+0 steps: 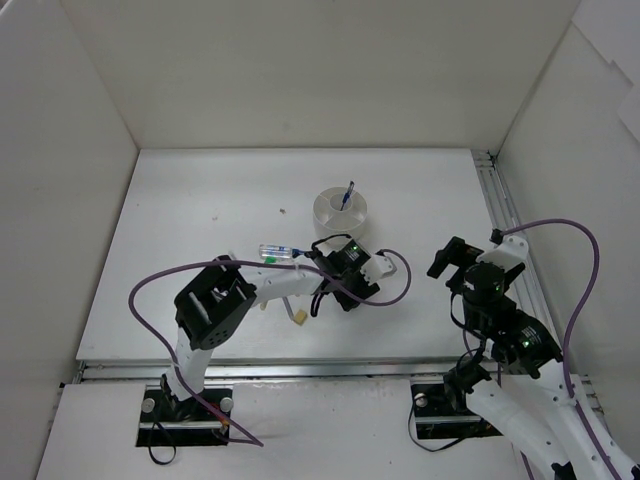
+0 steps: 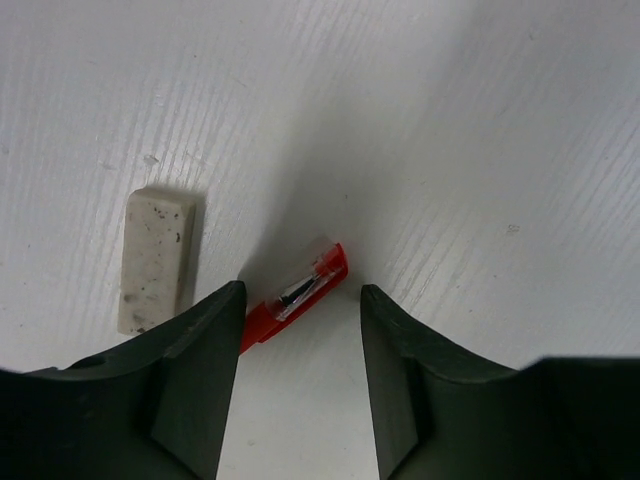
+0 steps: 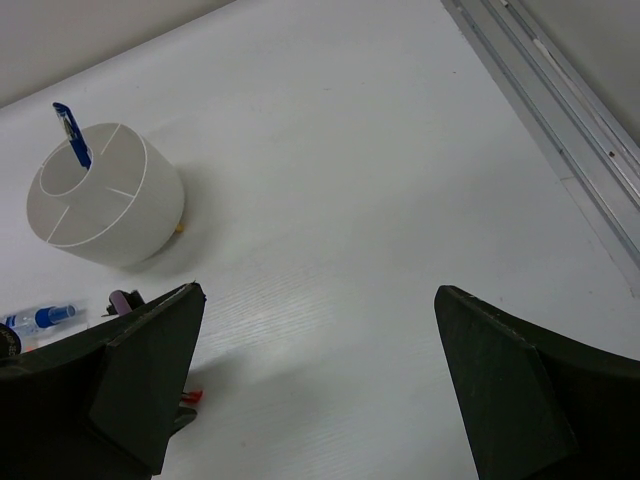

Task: Sort the stationery into containers
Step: Pick up the pen from the center of the board.

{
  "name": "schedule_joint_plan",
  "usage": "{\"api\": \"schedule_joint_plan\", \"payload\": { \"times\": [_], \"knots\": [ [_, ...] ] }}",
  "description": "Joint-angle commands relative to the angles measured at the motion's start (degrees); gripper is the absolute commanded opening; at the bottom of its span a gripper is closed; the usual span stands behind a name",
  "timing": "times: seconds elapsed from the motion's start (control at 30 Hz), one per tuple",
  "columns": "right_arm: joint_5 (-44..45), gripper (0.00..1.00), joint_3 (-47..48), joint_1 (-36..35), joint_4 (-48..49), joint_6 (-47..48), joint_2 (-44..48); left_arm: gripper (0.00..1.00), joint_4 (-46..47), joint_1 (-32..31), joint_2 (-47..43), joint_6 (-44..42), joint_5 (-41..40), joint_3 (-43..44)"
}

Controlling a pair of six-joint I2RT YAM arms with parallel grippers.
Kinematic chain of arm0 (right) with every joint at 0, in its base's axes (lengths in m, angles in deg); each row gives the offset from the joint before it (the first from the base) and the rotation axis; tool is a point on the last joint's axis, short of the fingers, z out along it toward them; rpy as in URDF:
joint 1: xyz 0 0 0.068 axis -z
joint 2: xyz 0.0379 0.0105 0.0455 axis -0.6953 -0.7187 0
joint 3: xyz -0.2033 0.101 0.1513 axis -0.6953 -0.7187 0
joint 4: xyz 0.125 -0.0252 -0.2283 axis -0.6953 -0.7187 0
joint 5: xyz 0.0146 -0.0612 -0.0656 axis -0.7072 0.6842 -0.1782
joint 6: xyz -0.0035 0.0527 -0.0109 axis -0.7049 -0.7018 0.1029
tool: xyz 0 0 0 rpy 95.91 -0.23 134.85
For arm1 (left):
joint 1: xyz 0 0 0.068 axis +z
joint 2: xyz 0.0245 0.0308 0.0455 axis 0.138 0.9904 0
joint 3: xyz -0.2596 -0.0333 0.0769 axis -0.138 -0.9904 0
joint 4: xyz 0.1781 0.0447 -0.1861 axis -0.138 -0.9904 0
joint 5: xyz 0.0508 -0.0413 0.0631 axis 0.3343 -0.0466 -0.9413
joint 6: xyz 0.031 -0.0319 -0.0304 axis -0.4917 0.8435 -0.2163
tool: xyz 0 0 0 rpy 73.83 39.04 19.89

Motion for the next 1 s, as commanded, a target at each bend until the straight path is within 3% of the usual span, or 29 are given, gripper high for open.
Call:
{"api": "schedule_joint_plan", "payload": {
  "times": [0.0,0.5,0.63,0.7,0.97],
  "knots": [
    [2.7,0.98,-0.1,0.5,1.9,-1.1,0.0,0.43,-2.9,-1.1,-0.2,2.8,-3.8,-1.2],
    [4.1,0.98,-0.2,0.2,1.1,-1.5,1.7,0.12,-2.5,-4.8,-2.1,3.3,-11.0,0.7],
    [4.4,0.98,-0.2,0.4,0.5,-1.5,2.0,0.08,-2.1,-5.5,-2.8,2.7,-11.8,1.4],
    [4.5,0.98,-0.1,0.4,0.4,-1.5,2.1,0.0,-1.7,-6.1,-3.1,2.6,-12.2,1.8],
    [4.6,0.98,-0.1,0.4,-0.1,-1.4,2.9,0.0,-1.2,-6.1,-7.3,2.1,-11.9,1.9]
  ]
}}
